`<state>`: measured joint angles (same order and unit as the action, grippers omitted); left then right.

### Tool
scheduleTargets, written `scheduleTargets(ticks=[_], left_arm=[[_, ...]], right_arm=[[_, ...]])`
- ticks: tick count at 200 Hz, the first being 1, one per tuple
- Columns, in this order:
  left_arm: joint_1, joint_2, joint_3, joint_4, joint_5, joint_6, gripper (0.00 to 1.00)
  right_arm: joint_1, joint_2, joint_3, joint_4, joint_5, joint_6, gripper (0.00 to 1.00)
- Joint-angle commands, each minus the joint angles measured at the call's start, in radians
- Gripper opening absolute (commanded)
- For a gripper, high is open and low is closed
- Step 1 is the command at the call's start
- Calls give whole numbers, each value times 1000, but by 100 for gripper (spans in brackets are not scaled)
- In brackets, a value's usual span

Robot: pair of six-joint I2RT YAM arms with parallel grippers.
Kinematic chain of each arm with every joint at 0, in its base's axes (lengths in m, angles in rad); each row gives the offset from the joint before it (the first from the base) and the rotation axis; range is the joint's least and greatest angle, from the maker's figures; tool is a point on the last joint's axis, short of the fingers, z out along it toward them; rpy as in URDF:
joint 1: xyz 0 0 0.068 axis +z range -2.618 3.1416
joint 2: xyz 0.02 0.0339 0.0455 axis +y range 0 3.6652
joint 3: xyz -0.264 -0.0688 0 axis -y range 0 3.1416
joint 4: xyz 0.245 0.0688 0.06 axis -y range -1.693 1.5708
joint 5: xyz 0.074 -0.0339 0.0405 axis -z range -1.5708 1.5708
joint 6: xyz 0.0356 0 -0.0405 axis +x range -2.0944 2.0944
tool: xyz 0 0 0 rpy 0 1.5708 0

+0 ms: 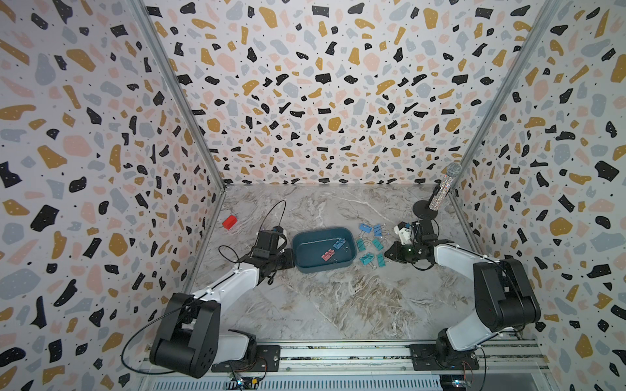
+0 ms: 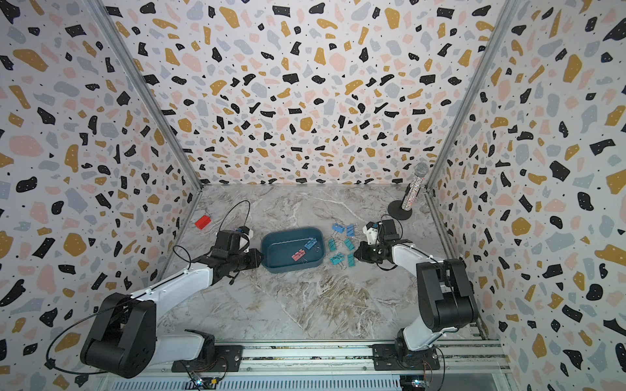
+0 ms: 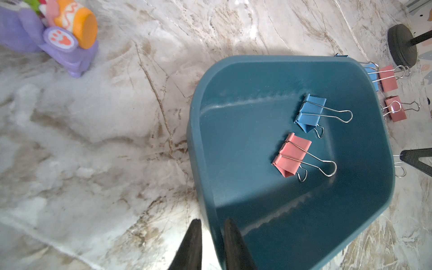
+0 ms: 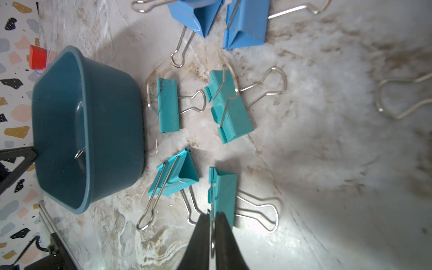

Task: Take out the binder clips from the storage box
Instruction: Place the binder clip at the center of the board, then pick up the binder clip from the storage box.

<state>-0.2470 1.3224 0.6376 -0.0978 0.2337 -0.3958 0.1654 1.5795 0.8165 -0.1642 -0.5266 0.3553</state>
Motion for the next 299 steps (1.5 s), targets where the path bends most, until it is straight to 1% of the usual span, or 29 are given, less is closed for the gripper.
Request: scheduleTargets(ticks=[1, 43, 67, 104, 134, 146, 179, 189, 210, 240, 266, 299], left_arm=[[-3, 6, 8, -6, -14, 18, 21], [-3, 4, 8, -6, -14, 18, 21], [-3, 4, 8, -6, -16, 18, 21], [-3, 3, 8, -6, -16, 18, 21], [-4, 5, 8, -6, -16, 18, 21], [-3, 4, 8, -8, -16, 17, 21], [-4, 6, 10, -8, -16, 14, 21], [-4, 6, 11, -8, -14, 12, 21], [-4, 2, 13, -9, -14, 12, 21], [-5, 4, 12, -8, -13, 11, 21], [-8, 4, 14, -10, -12, 12, 21], [-8, 2, 14, -10, -14, 13, 21]], right_arm=[[-7, -1, -7, -6, -5, -4, 19], [-13, -11, -4, -12, -1, -3, 24], [-15, -33, 4, -33, 2, -8, 31], [-16, -101, 45, -122, 37, -44, 37], [-15, -151, 99, -227, 54, -98, 38], [-15, -171, 112, -242, 35, -109, 39], [-8, -190, 146, -230, -73, -91, 39], [10, -183, 164, -236, -84, -87, 39], [84, -169, 199, -239, -60, -90, 40], [187, -107, 260, -218, -35, -62, 40], [272, -18, 339, -234, -27, -61, 42], [347, 108, 446, -266, -6, -62, 43]])
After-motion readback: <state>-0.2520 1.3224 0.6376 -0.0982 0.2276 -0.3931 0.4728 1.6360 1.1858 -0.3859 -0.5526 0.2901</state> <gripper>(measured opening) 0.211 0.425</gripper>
